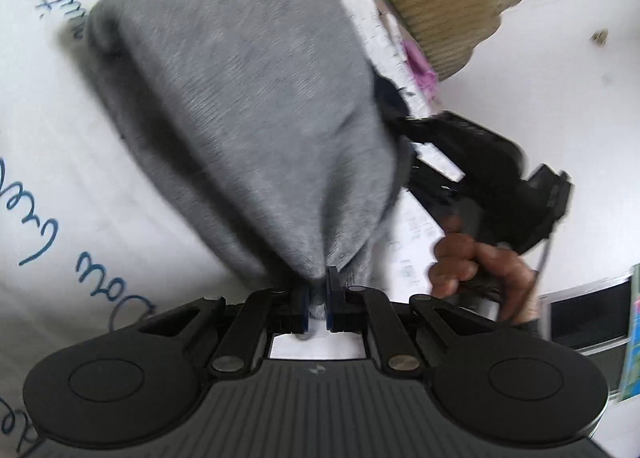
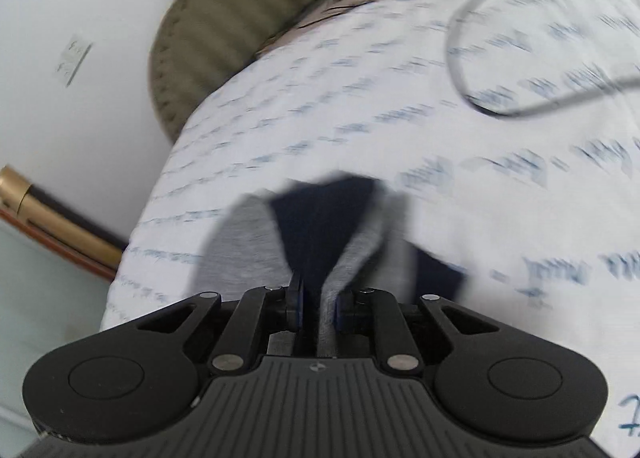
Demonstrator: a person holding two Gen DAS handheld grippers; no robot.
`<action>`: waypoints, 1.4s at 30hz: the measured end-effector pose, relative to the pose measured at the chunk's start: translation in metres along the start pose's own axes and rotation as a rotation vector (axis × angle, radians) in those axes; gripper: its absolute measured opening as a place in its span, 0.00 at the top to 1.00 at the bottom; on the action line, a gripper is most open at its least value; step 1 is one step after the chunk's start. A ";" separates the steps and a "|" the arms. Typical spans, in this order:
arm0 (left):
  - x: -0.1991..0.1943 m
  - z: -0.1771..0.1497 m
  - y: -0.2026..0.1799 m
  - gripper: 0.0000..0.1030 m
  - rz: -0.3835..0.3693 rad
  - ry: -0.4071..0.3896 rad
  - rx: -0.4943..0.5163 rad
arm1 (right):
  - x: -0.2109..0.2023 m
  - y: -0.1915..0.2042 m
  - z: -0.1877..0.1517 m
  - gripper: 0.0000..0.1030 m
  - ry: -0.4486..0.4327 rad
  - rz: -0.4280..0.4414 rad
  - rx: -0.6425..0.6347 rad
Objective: Fold small clothes
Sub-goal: 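Lower the sweater bundle onto the quilt and open both grippers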
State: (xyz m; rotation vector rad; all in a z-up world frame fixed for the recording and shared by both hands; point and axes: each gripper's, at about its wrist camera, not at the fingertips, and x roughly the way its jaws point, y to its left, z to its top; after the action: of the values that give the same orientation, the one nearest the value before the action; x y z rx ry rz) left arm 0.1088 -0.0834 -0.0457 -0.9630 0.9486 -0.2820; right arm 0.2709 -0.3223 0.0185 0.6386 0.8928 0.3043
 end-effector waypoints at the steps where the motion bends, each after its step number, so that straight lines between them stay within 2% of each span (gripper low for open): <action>1: 0.001 0.001 0.001 0.94 0.006 0.001 0.016 | -0.002 -0.008 -0.004 0.83 -0.015 0.018 0.028; 3: 0.003 0.006 -0.001 0.93 0.009 0.032 0.038 | -0.003 -0.016 -0.008 0.78 -0.035 0.033 0.064; 4: 0.002 0.011 -0.003 0.92 0.007 0.053 0.045 | -0.003 -0.019 -0.010 0.69 -0.035 0.029 0.089; 5: 0.003 0.020 -0.007 0.90 0.001 0.089 0.062 | -0.003 -0.020 -0.010 0.63 -0.032 0.022 0.117; 7: -0.003 0.032 -0.015 0.72 -0.008 0.177 0.120 | -0.009 -0.021 -0.012 0.53 -0.044 0.046 0.164; 9: -0.022 0.041 -0.014 0.63 0.000 0.230 0.169 | -0.027 -0.020 -0.018 0.43 -0.087 0.082 0.179; 10: -0.035 0.045 -0.015 0.59 -0.014 0.242 0.211 | -0.038 -0.021 -0.021 0.35 -0.112 0.095 0.180; 11: -0.051 0.050 -0.015 0.58 -0.030 0.228 0.260 | -0.047 -0.022 -0.026 0.32 -0.136 0.100 0.182; 12: -0.066 0.057 -0.015 0.55 -0.031 0.193 0.310 | -0.053 -0.023 -0.028 0.32 -0.153 0.096 0.187; 14: -0.086 0.080 -0.016 0.51 0.022 0.085 0.391 | -0.058 -0.032 -0.034 0.32 -0.153 0.070 0.199; 16: -0.097 0.111 -0.011 0.41 0.058 -0.032 0.405 | -0.051 -0.044 -0.037 0.33 -0.129 0.026 0.231; 17: -0.095 0.131 -0.006 0.40 0.074 -0.064 0.380 | -0.046 -0.048 -0.039 0.33 -0.116 0.007 0.249; 19: -0.084 0.170 0.002 0.40 0.111 -0.088 0.310 | -0.034 -0.050 -0.043 0.33 -0.103 0.010 0.269; 20: -0.075 0.185 0.005 0.40 0.102 -0.098 0.310 | -0.029 -0.048 -0.044 0.33 -0.102 0.012 0.267; 22: -0.052 0.208 0.007 0.40 0.110 -0.108 0.296 | -0.019 -0.042 -0.044 0.33 -0.104 0.026 0.261; 25: -0.020 0.231 0.012 0.40 0.113 -0.074 0.269 | -0.007 -0.034 -0.039 0.33 -0.092 0.035 0.250; 27: 0.005 0.234 0.004 0.40 0.093 -0.038 0.297 | 0.003 -0.029 -0.034 0.32 -0.085 0.037 0.243; 29: 0.031 0.229 -0.002 0.40 0.082 0.038 0.329 | 0.009 -0.027 -0.032 0.34 -0.093 0.055 0.237; 30: 0.037 0.222 -0.010 0.41 0.077 0.067 0.359 | 0.009 -0.024 -0.033 0.43 -0.102 0.069 0.216; 31: 0.040 0.217 -0.016 0.51 0.087 0.058 0.404 | 0.012 -0.020 -0.034 0.67 -0.102 0.069 0.179; 32: 0.038 0.207 -0.023 0.58 0.117 0.036 0.455 | 0.013 -0.017 -0.036 0.73 -0.096 0.064 0.147; 33: 0.039 0.202 -0.031 0.62 0.135 0.030 0.504 | 0.011 -0.014 -0.037 0.73 -0.101 0.061 0.127; 35: 0.040 0.193 -0.039 0.65 0.151 0.013 0.600 | 0.000 -0.015 -0.038 0.77 -0.137 0.066 0.115; 37: 0.051 0.188 -0.034 0.64 0.199 0.018 0.639 | -0.002 -0.033 -0.042 0.79 -0.158 0.055 0.166; 39: 0.050 0.186 -0.033 0.62 0.201 0.002 0.668 | 0.003 -0.046 -0.047 0.77 -0.159 0.077 0.222; 42: 0.027 0.184 -0.036 0.57 0.217 -0.010 0.657 | -0.003 -0.036 -0.049 0.46 -0.147 0.089 0.252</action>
State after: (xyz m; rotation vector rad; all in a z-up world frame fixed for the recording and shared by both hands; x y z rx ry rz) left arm 0.2766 -0.0149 0.0093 -0.2571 0.8598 -0.3729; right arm 0.2299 -0.3330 -0.0252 0.9242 0.7691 0.2223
